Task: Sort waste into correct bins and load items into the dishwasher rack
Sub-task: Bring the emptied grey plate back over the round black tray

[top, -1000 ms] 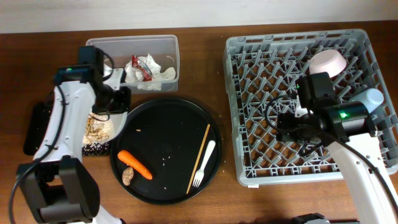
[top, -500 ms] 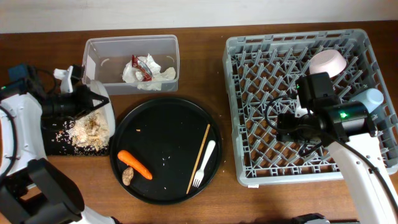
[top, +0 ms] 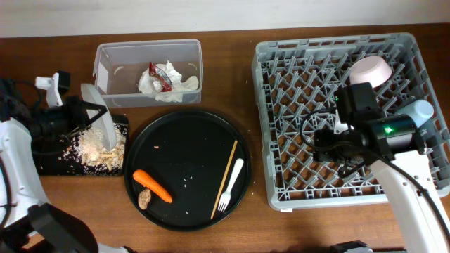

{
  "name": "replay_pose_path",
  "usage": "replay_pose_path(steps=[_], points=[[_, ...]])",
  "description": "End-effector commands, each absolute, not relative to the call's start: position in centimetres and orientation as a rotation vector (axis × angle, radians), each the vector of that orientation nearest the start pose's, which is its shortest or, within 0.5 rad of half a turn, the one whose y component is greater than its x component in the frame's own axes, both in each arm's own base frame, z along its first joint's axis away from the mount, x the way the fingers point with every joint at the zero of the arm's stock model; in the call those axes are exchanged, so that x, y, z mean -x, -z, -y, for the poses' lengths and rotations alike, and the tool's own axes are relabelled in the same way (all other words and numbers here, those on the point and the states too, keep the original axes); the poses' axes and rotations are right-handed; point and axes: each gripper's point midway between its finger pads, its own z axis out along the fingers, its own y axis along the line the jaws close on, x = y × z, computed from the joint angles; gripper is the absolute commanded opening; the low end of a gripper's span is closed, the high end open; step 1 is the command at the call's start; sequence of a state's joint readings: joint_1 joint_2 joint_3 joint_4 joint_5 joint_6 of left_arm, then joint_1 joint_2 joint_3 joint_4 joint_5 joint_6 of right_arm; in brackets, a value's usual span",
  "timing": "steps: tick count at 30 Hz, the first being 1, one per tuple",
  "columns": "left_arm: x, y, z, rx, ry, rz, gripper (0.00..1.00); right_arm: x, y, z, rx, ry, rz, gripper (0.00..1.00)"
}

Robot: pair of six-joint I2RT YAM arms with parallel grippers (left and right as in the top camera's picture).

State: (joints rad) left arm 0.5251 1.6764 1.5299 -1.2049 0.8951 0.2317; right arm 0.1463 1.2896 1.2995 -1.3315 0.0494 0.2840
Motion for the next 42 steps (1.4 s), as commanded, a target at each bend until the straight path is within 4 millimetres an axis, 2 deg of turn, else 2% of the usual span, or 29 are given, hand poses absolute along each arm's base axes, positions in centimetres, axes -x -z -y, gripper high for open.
replay_pose_path(steps=[1,2,4,5,6,9,10,11,12,16,17,20,22,24,26,28,31,33,37,40,42], points=[[-36.4,-22.3,-6.2,0.257,0.957,-2.425,0.0,-25.2,-19.7,-2.5,-0.217,0.008,-2.856,0.7],[-36.3,-22.9,-5.5,0.191,1.003,-2.392,0.0,-25.2,-19.7,-2.5,-0.217,0.009,-2.857,0.7],[-36.2,-22.7,-5.9,0.204,0.982,-2.403,0.0,-25.2,-19.7,-2.5,-0.217,0.009,-2.857,0.7],[-36.0,-24.1,-4.6,0.08,1.048,-2.325,0.0,-25.2,-19.7,-2.5,-0.217,0.01,-2.86,0.7],[-36.5,-24.1,-4.7,0.046,1.031,-2.307,0.0,-25.2,-19.7,-2.5,-0.217,0.01,-2.859,0.7],[-36.1,-23.4,-5.0,0.159,1.039,-2.365,0.0,-25.2,-19.7,-2.5,-0.217,0.01,-2.86,0.7],[-36.0,-25.0,-3.9,-0.039,1.076,-2.248,0.0,-25.1,-19.7,-2.5,-0.218,0.011,-2.861,0.7],[-36.9,-23.3,-5.7,0.096,0.966,-2.348,0.0,-25.2,-19.7,-2.5,-0.217,0.01,-2.86,0.7],[-36.9,-22.2,-6.7,0.248,0.93,-2.418,0.0,-25.1,-19.7,-2.5,-0.218,0.01,-2.86,0.7],[-36.3,-22.9,-4.7,0.186,1.008,-2.409,0.0,-25.2,-19.7,-2.5,-0.217,0.01,-2.86,0.7],[-36.2,-23.3,-4.0,0.159,1.008,-2.408,0.0,-25.1,-19.7,-2.5,-0.217,0.01,-2.861,0.7],[-35.5,-24.5,0.2,-0.018,0.997,-2.431,0.0,-25.1,-19.7,-2.5,-0.217,0.009,-2.861,0.7],[-33.8,-23.9,3.4,-0.128,0.939,-2.548,0.0,-25.1,-19.7,-2.5,-0.218,0.009,-2.861,0.71],[-32.0,-22.6,8.5,-0.356,0.89,-2.664,0.0,-25.1,-19.7,-2.5,-0.218,0.009,-2.861,0.71],[-30.7,-21.4,12.0,-0.52,0.785,-2.739,0.0,-25.1,-19.7,-2.5,-0.217,0.009,-2.861,0.7],[-30.3,-19.8,14.6,-0.616,0.625,-2.799,0.0,-25.1,-19.7,-2.5,-0.218,0.009,-2.861,0.71],[-29.4,-18.0,18.6,-0.796,0.55,-2.807,0.0,-25.1,-19.7,-2.5,-0.218,0.009,-2.862,0.71],[-28.0,-14.8,21.9,-0.924,0.555,-2.881,0.0,-25.0,-19.7,-2.5,-0.218,0.011,-2.867,0.71],[-26.6,-11.1,23.8,-1.025,0.54,-2.978,0.0,-25.0,-19.7,-2.5,-0.218,0.012,-2.868,0.71],[-26.4,-9.9,24.0,-1.051,0.502,-3.008,0.01,-25.0,-19.7,-2.5,-0.218,0.012,-2.868,0.71],[-27.0,-9.5,23.0,-1.052,0.393,-3.008,0.18,-25.0,-19.7,-2.5,-0.218,0.012,-2.868,0.71]])
